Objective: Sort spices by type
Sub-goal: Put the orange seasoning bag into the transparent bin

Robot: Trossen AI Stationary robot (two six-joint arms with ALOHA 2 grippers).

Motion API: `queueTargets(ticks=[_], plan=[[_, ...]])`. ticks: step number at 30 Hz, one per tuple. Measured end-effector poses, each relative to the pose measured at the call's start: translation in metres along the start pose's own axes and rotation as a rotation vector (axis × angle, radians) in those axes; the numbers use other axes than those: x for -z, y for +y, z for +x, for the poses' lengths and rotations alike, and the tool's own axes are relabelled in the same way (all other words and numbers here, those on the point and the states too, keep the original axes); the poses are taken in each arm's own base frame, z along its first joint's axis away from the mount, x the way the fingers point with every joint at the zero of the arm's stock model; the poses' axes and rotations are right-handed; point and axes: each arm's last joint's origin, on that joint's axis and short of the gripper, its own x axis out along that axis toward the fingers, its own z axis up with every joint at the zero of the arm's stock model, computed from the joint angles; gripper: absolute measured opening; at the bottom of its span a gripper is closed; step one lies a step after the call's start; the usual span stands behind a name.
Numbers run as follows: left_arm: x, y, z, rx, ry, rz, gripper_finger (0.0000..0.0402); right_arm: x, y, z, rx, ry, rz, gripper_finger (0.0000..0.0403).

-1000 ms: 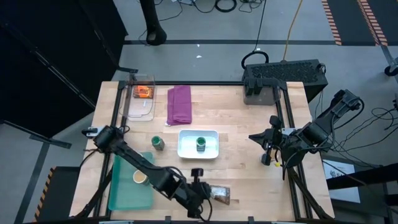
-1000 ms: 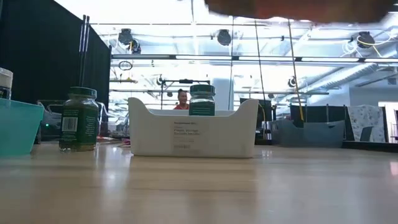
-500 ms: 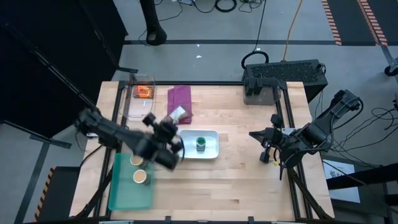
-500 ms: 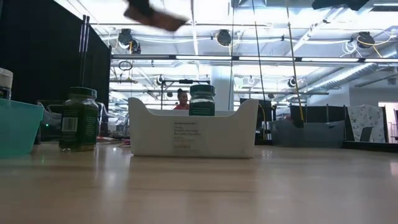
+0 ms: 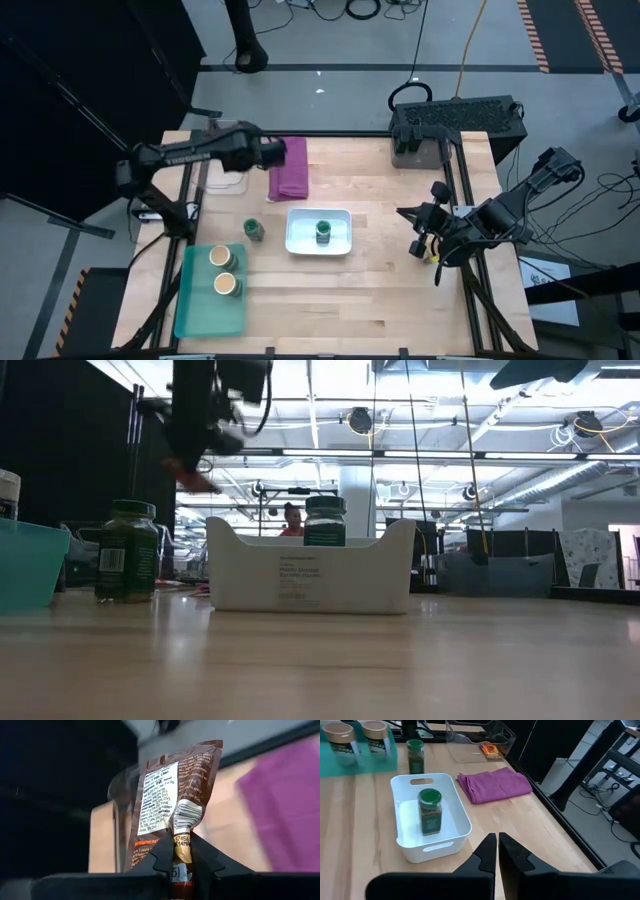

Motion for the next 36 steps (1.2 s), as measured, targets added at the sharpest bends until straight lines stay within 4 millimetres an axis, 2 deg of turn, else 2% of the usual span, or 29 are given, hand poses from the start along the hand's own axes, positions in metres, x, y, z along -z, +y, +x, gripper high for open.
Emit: queueTargets(ticks=[7, 12, 19, 25, 36], plan=[[-0.01, 0.033, 0.07, -0.126, 0.328, -0.114, 0.0038, -0.002, -0.003, 0.004, 0.024, 0.006, -0.014, 0.0], [-0.002, 0.032, 0.102, -0.098, 0.392, -0.073, 0.0038, -0.002, -0.005, 0.005, 0.033, 0.009, -0.015, 0.0], [0.011, 0.033, 0.117, -0.125, 0.437, -0.052, 0.0039, -0.002, -0.005, 0.005, 0.033, 0.01, -0.015, 0.0], [0.017, 0.033, 0.121, -0.142, 0.443, -0.032, 0.007, -0.002, -0.005, 0.005, 0.034, 0.01, -0.013, 0.0], [0.03, 0.024, 0.125, -0.157, 0.407, 0.014, 0.0078, -0.002, -0.005, 0.005, 0.034, 0.01, -0.009, 0.0]])
